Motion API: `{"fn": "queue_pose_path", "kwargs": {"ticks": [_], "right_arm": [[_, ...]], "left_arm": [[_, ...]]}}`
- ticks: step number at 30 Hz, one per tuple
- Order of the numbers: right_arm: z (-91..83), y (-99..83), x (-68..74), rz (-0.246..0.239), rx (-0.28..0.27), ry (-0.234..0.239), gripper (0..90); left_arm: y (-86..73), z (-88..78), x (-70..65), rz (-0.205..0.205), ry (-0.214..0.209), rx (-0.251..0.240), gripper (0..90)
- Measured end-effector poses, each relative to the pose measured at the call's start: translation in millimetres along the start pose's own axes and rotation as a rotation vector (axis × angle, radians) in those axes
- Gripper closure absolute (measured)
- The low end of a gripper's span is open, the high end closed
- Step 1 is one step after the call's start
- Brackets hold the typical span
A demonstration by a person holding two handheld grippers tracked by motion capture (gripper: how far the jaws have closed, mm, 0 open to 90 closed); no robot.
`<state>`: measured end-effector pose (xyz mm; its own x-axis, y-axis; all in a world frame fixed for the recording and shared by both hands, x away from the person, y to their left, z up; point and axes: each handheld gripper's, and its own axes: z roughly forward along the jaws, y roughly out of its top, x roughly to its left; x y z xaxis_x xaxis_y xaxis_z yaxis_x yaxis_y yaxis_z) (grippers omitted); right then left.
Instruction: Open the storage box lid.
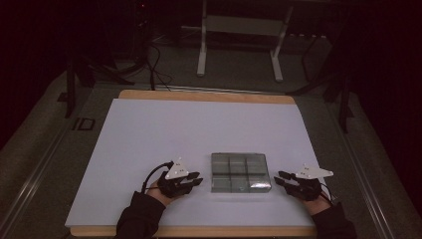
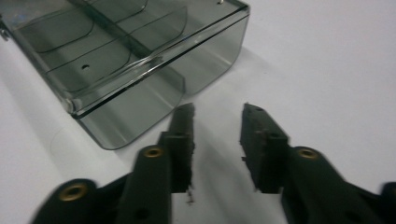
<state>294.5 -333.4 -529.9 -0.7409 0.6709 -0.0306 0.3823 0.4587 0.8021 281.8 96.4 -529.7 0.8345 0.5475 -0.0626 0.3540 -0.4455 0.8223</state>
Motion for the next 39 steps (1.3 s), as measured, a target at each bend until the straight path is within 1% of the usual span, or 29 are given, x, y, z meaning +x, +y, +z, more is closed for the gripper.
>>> {"fn": "queue_pose_path", "kwargs": {"ticks": [1, 3, 5, 7, 8, 10, 11, 16, 23, 27, 29, 31, 35, 37, 39], "right_arm": [[0.7, -0.2, 0.6, -0.002, 0.001, 0.002, 76.1], [1.6, -0.1, 1.3, -0.006, 0.002, 0.010, 83.4], [2.0, 0.2, 1.5, -0.014, 0.003, 0.024, 89.7], [2.4, 0.3, 1.8, -0.014, 0.007, 0.033, 89.8], [2.9, 0.3, 2.0, -0.013, 0.009, 0.040, 90.0], [5.1, 0.1, 3.5, -0.019, 0.012, 0.054, 90.0], [5.6, 0.3, 3.9, -0.015, 0.011, 0.062, 90.0], [7.4, 2.3, 6.0, -0.022, 0.008, 0.085, 90.0], [10.8, 4.9, 8.9, -0.032, 0.015, 0.096, 90.0], [11.3, 6.9, 10.2, -0.035, 0.014, 0.105, 90.0], [11.7, 7.6, 11.2, -0.041, 0.013, 0.103, 90.0], [11.6, 7.8, 11.4, -0.044, 0.014, 0.102, 90.0], [10.5, 8.4, 10.9, -0.041, 0.010, 0.106, 90.0], [9.5, 9.5, 10.9, -0.038, 0.004, 0.106, 90.0], [8.0, 11.0, 10.6, -0.037, -0.001, 0.105, 90.0]], "left_arm": [[0.0, 2.5, -0.6, 0.006, -0.003, 0.005, 80.5], [0.1, 6.9, -1.6, 0.032, -0.003, 0.021, 85.2], [0.2, 10.4, -2.4, 0.038, -0.014, 0.013, 88.0], [0.3, 11.7, -2.6, 0.044, -0.013, 0.012, 90.0], [0.3, 14.3, -2.4, 0.048, -0.027, 0.011, 90.0], [1.3, 15.9, -2.0, 0.053, -0.032, 0.017, 90.0], [1.7, 16.1, -2.0, 0.053, -0.036, 0.011, 90.0], [3.4, 18.8, -0.9, 0.053, -0.046, 0.015, 90.0], [5.1, 20.5, -0.5, 0.052, -0.064, 0.007, 90.0], [6.6, 22.9, -3.6, 0.067, -0.073, 0.009, 90.0], [7.4, 23.5, -4.4, 0.073, -0.067, 0.011, 90.0], [7.1, 22.7, -3.7, 0.067, -0.076, 0.003, 90.0], [9.5, 21.2, -4.8, 0.074, -0.073, 0.006, 90.0], [11.5, 18.9, -4.9, 0.073, -0.070, -0.004, 90.0], [13.4, 17.0, -4.0, 0.066, -0.077, -0.016, 90.0]]}}
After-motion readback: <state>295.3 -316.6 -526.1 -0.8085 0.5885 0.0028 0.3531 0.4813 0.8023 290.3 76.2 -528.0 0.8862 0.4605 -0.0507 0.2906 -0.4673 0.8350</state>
